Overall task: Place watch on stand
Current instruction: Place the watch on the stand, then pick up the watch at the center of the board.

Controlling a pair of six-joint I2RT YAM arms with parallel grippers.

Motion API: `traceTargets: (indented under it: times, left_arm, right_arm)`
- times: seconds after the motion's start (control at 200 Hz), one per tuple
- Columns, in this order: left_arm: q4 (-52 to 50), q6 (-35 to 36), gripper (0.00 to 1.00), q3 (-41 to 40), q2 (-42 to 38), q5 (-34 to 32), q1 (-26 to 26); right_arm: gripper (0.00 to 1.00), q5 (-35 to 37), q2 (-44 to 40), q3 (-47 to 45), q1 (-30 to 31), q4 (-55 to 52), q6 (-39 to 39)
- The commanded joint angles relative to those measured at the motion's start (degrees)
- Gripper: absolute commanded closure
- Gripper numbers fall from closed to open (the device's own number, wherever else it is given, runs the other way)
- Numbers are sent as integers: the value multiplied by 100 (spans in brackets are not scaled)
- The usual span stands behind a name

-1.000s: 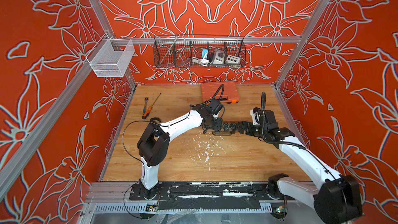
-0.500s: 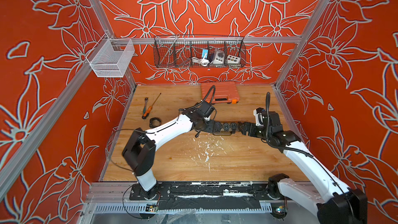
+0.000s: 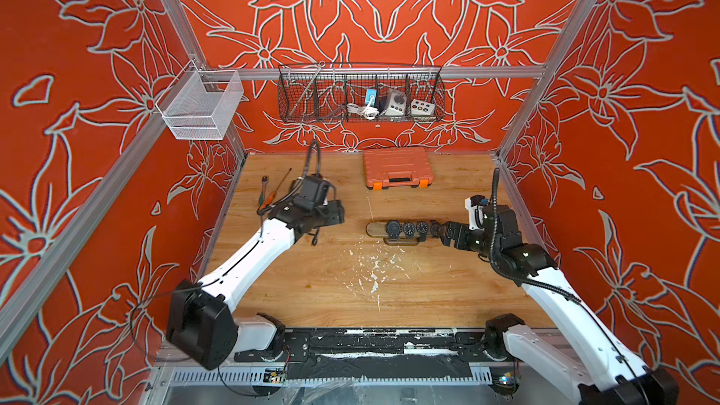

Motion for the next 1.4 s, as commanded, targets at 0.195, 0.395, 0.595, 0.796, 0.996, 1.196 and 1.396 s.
traceTargets:
  times: [0.195,0.395,0.595,0.796,0.996,1.196,1.396]
  left_arm:
    - [606,-1103,26,-968,-103,48,2206]
    - [820,-1122,27,-805,596,42,2698]
    - [932,-1097,34,-599,1324,91,3003]
    - [957,-917,44,-392,1776,102,3018]
    - [994,-868,54,-361,2062,161,3018]
    - [992,-820,63,-321,2267,161,3013]
    - [1027,-777,77,-269,2459,274,3014]
  right_arm:
    - [2,-367,-258,-177,28,-98,101]
    - [3,-517,-316,-278,28,-59,172]
    - [3,-557,-442,-229,28,-169,145]
    - [3,-522,-501,-247,28,-288,95]
    - [3,-547,-504,-249,28,-298,123]
    - [3,-522,-489,-165,28,-342,117]
    - [3,-531,-502,-130,32,-372,139]
